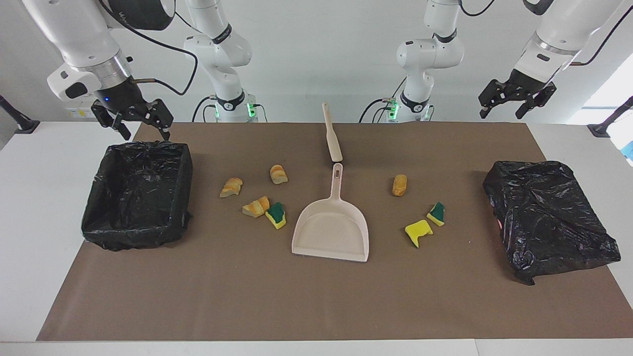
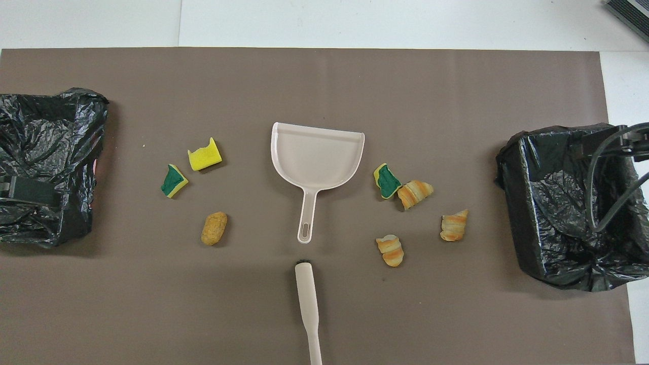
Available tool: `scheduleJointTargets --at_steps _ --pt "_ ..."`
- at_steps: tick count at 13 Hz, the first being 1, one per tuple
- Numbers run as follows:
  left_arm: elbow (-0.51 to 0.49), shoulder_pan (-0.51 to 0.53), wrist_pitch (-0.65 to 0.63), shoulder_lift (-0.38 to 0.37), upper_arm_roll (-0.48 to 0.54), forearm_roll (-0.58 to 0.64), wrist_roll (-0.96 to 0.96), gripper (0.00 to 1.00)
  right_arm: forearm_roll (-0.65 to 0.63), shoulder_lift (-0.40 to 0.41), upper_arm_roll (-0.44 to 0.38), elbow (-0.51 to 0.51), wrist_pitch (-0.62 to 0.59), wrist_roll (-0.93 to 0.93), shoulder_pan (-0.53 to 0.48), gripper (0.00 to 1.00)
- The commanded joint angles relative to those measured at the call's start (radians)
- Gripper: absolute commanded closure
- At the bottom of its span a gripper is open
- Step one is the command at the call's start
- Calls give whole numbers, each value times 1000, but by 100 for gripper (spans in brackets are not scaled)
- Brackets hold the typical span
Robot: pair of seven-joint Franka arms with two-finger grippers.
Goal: Sweep and dump trash in bin
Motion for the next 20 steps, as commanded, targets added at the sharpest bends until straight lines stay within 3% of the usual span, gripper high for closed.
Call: scheduleJointTargets --at_steps 1,20 --pt "7 2 5 -7 -1 13 8 0 17 -33 12 -44 6 25 -18 0" --pt "7 2 5 -7 -1 13 8 0 17 -52 13 -73 2 25 -9 0"
